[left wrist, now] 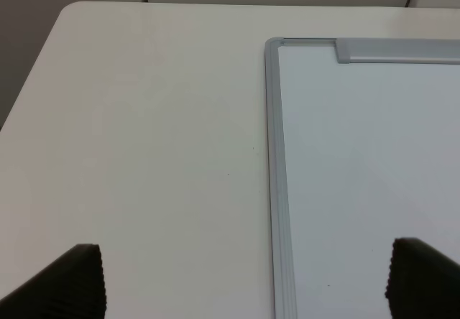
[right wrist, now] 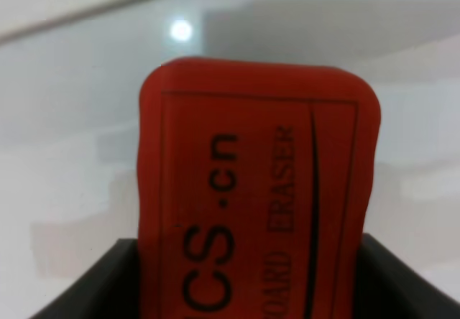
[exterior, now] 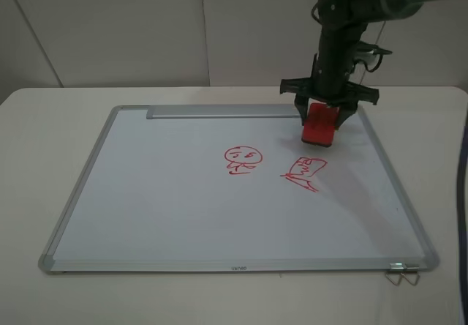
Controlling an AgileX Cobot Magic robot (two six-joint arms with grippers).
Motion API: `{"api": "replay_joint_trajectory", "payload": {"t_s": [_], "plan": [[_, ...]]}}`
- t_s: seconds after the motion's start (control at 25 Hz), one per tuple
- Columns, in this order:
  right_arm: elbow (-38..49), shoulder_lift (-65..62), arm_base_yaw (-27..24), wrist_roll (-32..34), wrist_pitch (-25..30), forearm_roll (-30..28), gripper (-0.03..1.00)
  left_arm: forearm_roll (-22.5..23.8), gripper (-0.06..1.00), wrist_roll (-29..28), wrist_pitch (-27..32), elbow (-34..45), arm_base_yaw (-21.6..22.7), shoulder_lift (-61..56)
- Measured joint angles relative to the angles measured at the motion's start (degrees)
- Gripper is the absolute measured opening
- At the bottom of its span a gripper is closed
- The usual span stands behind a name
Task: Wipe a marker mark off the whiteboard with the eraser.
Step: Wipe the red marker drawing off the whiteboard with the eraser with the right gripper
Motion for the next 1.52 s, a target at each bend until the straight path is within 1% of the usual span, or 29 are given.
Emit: {"api": "replay_joint_trajectory", "payload": {"t_s": [0.16, 0.32, 0.56, 0.76, 1.0, 1.36, 1.52], "plan": [[0.0, 0.0, 5.5, -6.6, 2.0, 0.7, 0.50, 0.0, 0.78, 0.0, 0.0, 0.0, 0.0, 0.0], [-0.2, 0.0, 11.5, -9.8, 2.6, 1.7, 0.50, 0.0, 0.78, 0.0, 0.0, 0.0, 0.0, 0.0], [-6.0, 2.1, 19.7, -13.1, 5.8, 1.9, 0.50, 0.0, 0.78, 0.0, 0.0, 0.0, 0.0, 0.0], [-10.7, 5.1, 24.0, -13.9, 6.8, 2.0, 0.50, 0.0, 0.78, 0.0, 0.0, 0.0, 0.0, 0.0], [-11.7, 7.6, 26.1, -14.9, 5.0, 2.0, 0.50, 0.0, 0.78, 0.0, 0.0, 0.0, 0.0, 0.0], [-11.7, 10.6, 26.0, -17.0, 0.9, 1.8, 0.50, 0.0, 0.78, 0.0, 0.0, 0.0, 0.0, 0.0], [-11.9, 11.6, 25.4, -17.2, 0.6, 2.1, 0.50, 0.0, 0.78, 0.0, 0.0, 0.0, 0.0, 0.0]]}}
